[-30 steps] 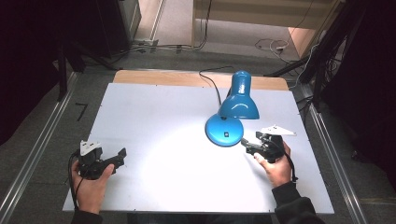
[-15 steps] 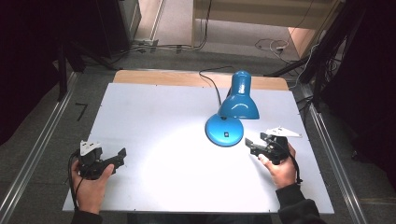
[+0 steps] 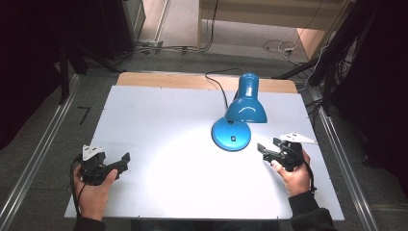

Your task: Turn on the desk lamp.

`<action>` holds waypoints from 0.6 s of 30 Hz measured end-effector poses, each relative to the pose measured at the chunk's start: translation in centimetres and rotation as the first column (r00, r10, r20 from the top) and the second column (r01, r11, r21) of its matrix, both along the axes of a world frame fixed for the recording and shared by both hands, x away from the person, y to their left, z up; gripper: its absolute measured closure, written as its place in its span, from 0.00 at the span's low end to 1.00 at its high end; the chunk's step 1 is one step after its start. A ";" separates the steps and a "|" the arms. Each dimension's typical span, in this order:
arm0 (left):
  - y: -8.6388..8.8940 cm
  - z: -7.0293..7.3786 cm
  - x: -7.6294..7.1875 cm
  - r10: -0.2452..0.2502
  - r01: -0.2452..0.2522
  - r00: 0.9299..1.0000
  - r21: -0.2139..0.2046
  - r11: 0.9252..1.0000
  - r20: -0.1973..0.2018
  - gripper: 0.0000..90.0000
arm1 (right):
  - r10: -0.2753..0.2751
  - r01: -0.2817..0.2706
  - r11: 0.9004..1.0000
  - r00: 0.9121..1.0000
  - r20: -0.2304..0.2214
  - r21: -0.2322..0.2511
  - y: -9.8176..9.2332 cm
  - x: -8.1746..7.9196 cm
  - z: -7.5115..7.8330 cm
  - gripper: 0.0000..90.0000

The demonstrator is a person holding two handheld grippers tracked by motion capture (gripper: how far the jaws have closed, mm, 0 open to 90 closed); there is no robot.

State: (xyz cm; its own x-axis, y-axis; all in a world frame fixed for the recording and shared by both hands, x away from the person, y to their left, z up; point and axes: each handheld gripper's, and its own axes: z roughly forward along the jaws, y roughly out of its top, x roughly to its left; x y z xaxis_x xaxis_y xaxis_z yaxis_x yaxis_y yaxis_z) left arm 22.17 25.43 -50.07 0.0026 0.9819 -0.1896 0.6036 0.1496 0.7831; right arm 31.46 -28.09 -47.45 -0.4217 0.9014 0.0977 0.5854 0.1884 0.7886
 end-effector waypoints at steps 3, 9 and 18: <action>0.0 0.0 0.0 0.001 -0.001 1.000 0.000 1.000 0.001 0.13 | -0.004 0.004 1.000 1.000 0.002 0.000 -0.2 -0.1 0.0 0.30; 0.0 0.0 0.0 0.001 -0.001 1.000 0.000 1.000 0.000 0.13 | -0.010 0.010 1.000 1.000 0.000 0.000 -0.7 -0.3 0.1 0.30; 0.0 0.0 0.0 0.000 0.000 1.000 -0.001 1.000 0.000 0.13 | -0.035 0.035 0.999 0.999 0.007 -0.007 -2.3 -1.1 0.2 0.29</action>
